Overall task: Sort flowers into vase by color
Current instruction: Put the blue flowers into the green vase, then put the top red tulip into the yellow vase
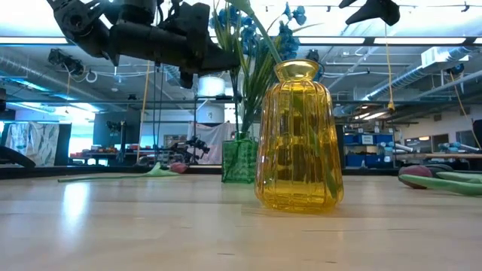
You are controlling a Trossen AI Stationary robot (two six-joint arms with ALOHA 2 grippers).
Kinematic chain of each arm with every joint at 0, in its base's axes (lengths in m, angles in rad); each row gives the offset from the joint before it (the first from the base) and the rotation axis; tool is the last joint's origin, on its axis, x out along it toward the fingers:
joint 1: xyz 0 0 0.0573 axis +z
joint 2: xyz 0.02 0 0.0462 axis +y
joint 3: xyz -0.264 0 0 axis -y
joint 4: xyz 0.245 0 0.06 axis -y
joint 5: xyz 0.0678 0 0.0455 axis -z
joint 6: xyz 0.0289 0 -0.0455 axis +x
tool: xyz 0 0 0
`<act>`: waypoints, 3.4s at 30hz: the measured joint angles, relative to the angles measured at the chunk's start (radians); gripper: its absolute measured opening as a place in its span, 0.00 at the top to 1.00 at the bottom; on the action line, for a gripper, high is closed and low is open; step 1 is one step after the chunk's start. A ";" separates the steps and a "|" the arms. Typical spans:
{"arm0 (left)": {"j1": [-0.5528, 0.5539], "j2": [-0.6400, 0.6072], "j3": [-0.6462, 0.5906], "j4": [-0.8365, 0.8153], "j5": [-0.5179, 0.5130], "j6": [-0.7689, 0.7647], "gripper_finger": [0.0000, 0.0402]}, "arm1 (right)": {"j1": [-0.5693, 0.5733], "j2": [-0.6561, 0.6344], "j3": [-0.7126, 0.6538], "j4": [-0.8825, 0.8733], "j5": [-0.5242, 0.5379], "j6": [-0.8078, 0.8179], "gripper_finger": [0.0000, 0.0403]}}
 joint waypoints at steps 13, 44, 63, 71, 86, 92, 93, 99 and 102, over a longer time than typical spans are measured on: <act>-0.001 0.105 0.000 0.066 0.032 -0.007 0.94 | 0.000 0.000 0.000 0.000 0.003 0.000 0.40; 0.000 0.114 0.000 0.028 0.104 -0.004 0.39 | 0.000 -0.001 0.000 -0.004 0.003 -0.019 0.40; 0.000 -0.205 0.037 -0.644 0.131 -0.127 0.02 | 0.000 -0.005 0.000 0.001 0.003 -0.016 0.40; -0.002 -0.300 0.105 -0.882 0.149 -0.140 0.02 | 0.000 -0.005 0.000 0.001 0.003 -0.016 0.40; -0.002 -0.325 0.378 -1.560 0.090 -0.214 0.02 | -0.001 -0.007 0.000 -0.011 0.001 -0.015 0.40; -0.001 -0.340 0.421 -1.644 -0.004 -0.327 0.02 | -0.001 -0.007 0.000 -0.043 0.000 -0.015 0.40; -0.002 -0.350 0.420 -1.622 -0.007 -0.306 0.02 | -0.001 -0.007 0.000 -0.052 0.000 -0.011 0.40; 0.005 -0.487 0.381 -1.372 -0.031 -0.154 0.02 | -0.001 -0.007 0.000 -0.082 0.000 0.009 0.40; 0.027 -0.592 0.312 -1.350 -0.051 -0.158 0.02 | -0.001 -0.007 0.000 -0.078 0.000 0.033 0.40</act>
